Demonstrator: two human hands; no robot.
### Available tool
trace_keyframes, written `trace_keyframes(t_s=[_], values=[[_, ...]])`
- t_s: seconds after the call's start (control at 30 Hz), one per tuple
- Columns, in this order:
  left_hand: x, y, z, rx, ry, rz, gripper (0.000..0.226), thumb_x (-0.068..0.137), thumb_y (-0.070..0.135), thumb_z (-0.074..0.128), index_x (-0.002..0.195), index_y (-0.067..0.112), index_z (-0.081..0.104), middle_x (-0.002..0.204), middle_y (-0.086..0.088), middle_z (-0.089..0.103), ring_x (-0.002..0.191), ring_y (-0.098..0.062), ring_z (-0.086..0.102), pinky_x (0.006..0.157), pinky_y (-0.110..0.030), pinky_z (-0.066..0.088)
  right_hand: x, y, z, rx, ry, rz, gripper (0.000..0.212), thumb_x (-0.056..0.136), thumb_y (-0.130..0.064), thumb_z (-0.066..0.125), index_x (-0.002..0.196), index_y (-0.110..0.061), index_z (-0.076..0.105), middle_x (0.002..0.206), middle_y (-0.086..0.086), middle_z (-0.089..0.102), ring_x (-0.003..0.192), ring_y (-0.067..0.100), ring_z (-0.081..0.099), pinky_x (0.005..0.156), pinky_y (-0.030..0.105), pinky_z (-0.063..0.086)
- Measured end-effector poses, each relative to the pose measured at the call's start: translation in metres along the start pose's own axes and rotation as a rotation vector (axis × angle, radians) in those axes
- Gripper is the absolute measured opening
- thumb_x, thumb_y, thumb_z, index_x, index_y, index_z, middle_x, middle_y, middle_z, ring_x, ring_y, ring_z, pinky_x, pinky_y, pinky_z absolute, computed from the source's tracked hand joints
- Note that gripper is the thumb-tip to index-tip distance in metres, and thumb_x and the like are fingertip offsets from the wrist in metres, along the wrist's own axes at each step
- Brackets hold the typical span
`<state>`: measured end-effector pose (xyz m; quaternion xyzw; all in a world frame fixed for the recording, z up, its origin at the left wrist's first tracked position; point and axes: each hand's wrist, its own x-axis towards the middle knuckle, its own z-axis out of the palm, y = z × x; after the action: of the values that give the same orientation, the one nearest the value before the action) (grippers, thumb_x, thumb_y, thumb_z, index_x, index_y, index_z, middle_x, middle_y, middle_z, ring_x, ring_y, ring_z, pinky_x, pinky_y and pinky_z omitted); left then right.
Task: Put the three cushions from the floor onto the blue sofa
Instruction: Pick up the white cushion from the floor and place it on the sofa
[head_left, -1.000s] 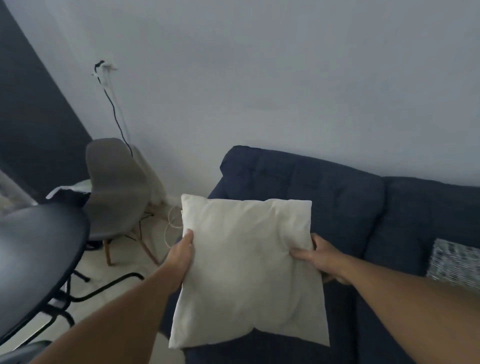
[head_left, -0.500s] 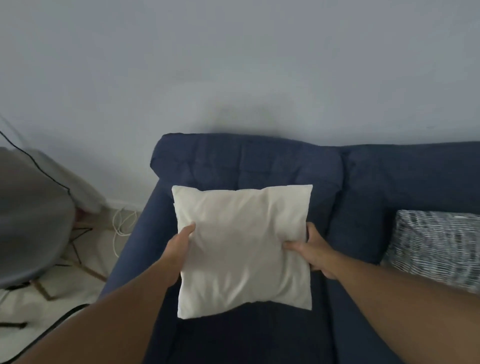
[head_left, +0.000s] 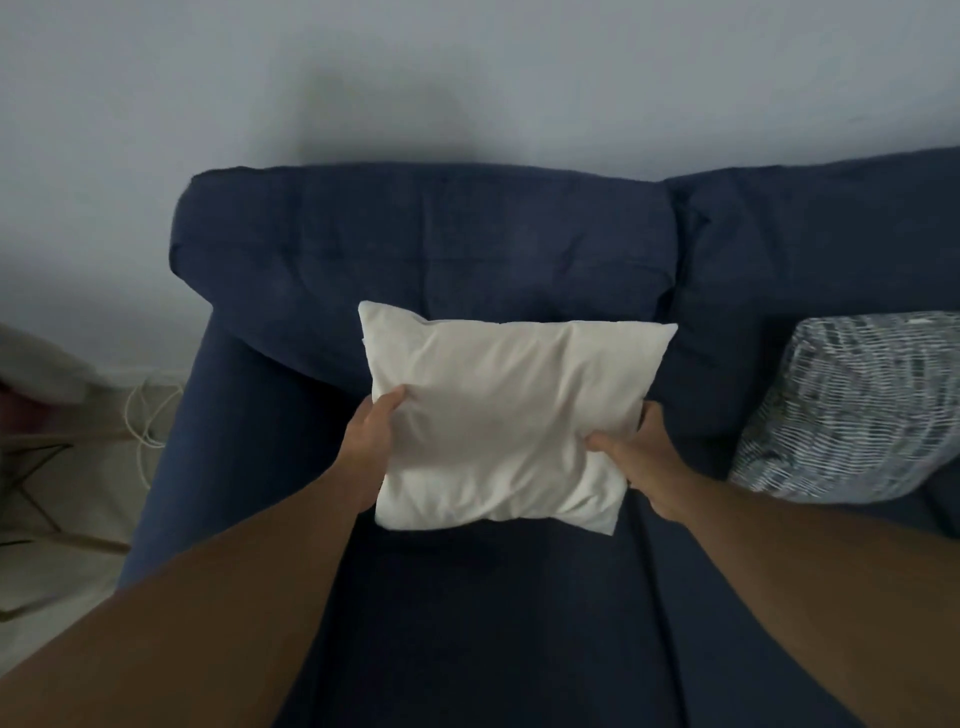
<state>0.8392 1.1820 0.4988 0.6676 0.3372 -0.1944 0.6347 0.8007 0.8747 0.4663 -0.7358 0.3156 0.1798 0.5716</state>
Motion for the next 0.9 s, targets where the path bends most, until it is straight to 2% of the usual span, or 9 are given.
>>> trace_keyframes(t_s=[0.13,0.2,0.3,0.4,0.5,0.63,0.77,0.83,0.9], values=[[0.022,-0.013,0.005,0.039,-0.032,0.004,0.023,0.094,0.047,0.072,0.11,0.035,0.063,0.118,0.007,0.066,0.105,-0.016,0.064,0.102,-0.047,0.052,0.016,0.015,0.005,-0.009,0.043,-0.005,0.074,0.086,-0.017,0.083,0.139,-0.028,0.033,0.122,-0.011,0.055,0.119,0.02,0.058,0.105,0.043,0.049],[0.032,-0.02,0.005,0.054,-0.037,0.007,0.023,0.092,0.047,0.075,0.105,0.033,0.062,0.119,0.005,0.067,0.107,-0.019,0.065,0.104,-0.049,0.053,0.022,0.024,0.008,-0.046,0.067,-0.009,0.075,0.089,-0.018,0.081,0.144,-0.028,0.032,0.128,-0.008,0.055,0.12,0.021,0.057,0.105,0.043,0.048],[0.042,-0.027,0.01,0.039,-0.013,0.007,0.039,0.09,0.047,0.076,0.119,0.024,0.062,0.119,0.004,0.067,0.109,-0.021,0.066,0.107,-0.054,0.054,0.027,0.035,0.014,-0.109,0.077,-0.006,0.07,0.091,-0.021,0.078,0.141,-0.032,0.03,0.129,-0.007,0.053,0.121,0.023,0.056,0.11,0.048,0.049],[0.045,-0.03,0.018,0.023,0.015,0.017,0.053,0.089,0.046,0.078,0.132,0.021,0.06,0.117,0.007,0.066,0.106,-0.017,0.065,0.107,-0.055,0.054,0.029,0.041,0.017,-0.117,0.113,-0.027,0.065,0.095,-0.018,0.073,0.143,-0.028,0.031,0.115,-0.016,0.053,0.121,0.023,0.057,0.106,0.045,0.048],[0.047,-0.024,0.023,-0.022,0.075,0.049,0.046,0.088,0.045,0.079,0.125,0.022,0.063,0.113,0.007,0.065,0.102,-0.015,0.063,0.104,-0.058,0.056,0.029,0.039,0.017,-0.13,0.167,-0.109,0.06,0.098,-0.016,0.068,0.146,-0.022,0.032,0.114,-0.017,0.055,0.115,0.021,0.056,0.097,0.038,0.044],[0.056,-0.013,0.018,-0.063,0.124,0.069,0.036,0.091,0.046,0.074,0.117,0.024,0.061,0.109,0.008,0.062,0.097,-0.015,0.061,0.103,-0.059,0.056,0.032,0.029,0.013,-0.136,0.134,-0.152,0.072,0.096,-0.021,0.073,0.152,-0.023,0.028,0.127,-0.011,0.054,0.115,0.017,0.053,0.096,0.036,0.043],[0.061,-0.003,0.022,0.019,0.154,0.111,0.04,0.093,0.057,0.065,0.118,0.027,0.055,0.101,0.012,0.057,0.094,-0.013,0.057,0.1,-0.05,0.051,0.035,0.022,0.008,-0.09,0.055,-0.082,0.064,0.091,-0.028,0.076,0.138,-0.034,0.032,0.12,-0.015,0.055,0.117,0.021,0.059,0.093,0.039,0.049],[0.065,0.006,0.024,0.045,0.167,0.221,0.045,0.093,0.056,0.065,0.114,0.017,0.061,0.1,0.005,0.06,0.096,-0.013,0.059,0.099,-0.045,0.053,0.038,0.016,0.006,-0.032,0.121,-0.116,0.064,0.093,-0.039,0.075,0.143,-0.031,0.036,0.125,-0.011,0.059,0.115,0.02,0.062,0.096,0.041,0.051],[0.07,0.019,0.026,0.09,0.193,0.318,0.066,0.089,0.061,0.066,0.13,0.01,0.062,0.114,-0.002,0.068,0.103,-0.013,0.065,0.094,-0.038,0.056,0.044,0.004,0.004,0.032,0.208,-0.16,0.062,0.095,-0.051,0.07,0.145,-0.027,0.042,0.122,-0.012,0.062,0.111,0.015,0.064,0.094,0.037,0.051]])
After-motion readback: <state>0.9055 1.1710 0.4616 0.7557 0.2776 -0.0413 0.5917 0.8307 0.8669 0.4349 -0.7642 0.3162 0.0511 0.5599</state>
